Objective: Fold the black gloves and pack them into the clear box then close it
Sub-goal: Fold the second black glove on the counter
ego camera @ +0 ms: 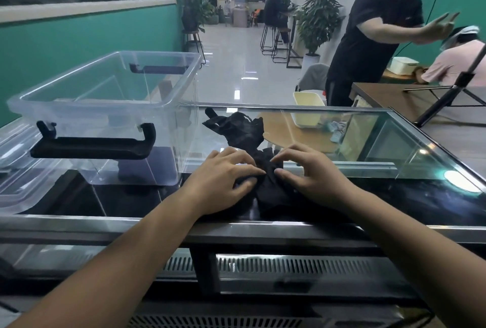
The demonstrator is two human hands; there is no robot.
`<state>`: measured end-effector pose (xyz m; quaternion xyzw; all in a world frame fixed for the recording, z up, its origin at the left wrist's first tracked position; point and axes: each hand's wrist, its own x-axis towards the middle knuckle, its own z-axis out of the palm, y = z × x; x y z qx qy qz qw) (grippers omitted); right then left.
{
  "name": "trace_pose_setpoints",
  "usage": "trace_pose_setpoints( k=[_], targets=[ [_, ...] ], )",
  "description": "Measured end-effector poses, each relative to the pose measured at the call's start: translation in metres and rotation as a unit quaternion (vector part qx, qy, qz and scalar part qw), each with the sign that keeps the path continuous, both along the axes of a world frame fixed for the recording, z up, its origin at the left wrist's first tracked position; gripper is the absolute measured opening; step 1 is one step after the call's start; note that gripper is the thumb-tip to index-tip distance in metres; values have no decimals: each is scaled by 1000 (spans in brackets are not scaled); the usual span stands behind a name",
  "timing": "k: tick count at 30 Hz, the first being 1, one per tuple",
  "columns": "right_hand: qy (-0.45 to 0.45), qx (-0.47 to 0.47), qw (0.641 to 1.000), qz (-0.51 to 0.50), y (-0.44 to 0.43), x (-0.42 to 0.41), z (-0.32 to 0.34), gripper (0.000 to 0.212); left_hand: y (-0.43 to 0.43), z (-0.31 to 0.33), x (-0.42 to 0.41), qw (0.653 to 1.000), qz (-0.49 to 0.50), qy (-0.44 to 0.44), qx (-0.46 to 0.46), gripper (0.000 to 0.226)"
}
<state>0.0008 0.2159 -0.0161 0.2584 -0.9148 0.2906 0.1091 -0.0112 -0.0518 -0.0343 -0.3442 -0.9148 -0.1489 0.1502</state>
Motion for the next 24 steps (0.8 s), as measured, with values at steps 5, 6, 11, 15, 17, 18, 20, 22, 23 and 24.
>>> trace_pose_setpoints(
  k=[5, 6, 11, 15, 17, 18, 20, 22, 23, 24],
  targets=[
    [83, 84, 993, -23, 2, -3, -13, 23, 2, 0, 0, 998, -35, -7, 51, 33],
    [93, 95, 990, -42, 2, -2, -13, 28, 3, -1, 1, 997, -41, -5, 69, 31],
    [101, 57, 992, -59, -1, 1, -13, 20, 5, -3, -3, 983, 55, -29, 171, 12],
    [91, 67, 992, -58, -4, 0, -15, 21, 6, -7, -8, 982, 89, -80, 148, 1],
    [91, 69, 992, -57, -5, 0, -15, 22, 9, -7, -11, 979, 91, -96, 153, 4],
    [88, 66, 992, -58, -4, 1, -15, 23, 11, -6, -12, 977, 96, -105, 161, 5],
    [83, 63, 993, -60, -3, 1, -16, 28, 14, -2, -13, 971, 102, -121, 177, 7],
    [79, 62, 993, -61, -3, 1, -16, 32, 22, 1, -13, 970, 107, -127, 179, 8],
    [78, 61, 993, -60, -3, 1, -16, 33, 26, 2, -12, 969, 112, -127, 178, 8],
    [77, 60, 994, -58, -3, 1, -16, 34, 31, 3, -12, 968, 120, -131, 178, 8]
  ],
)
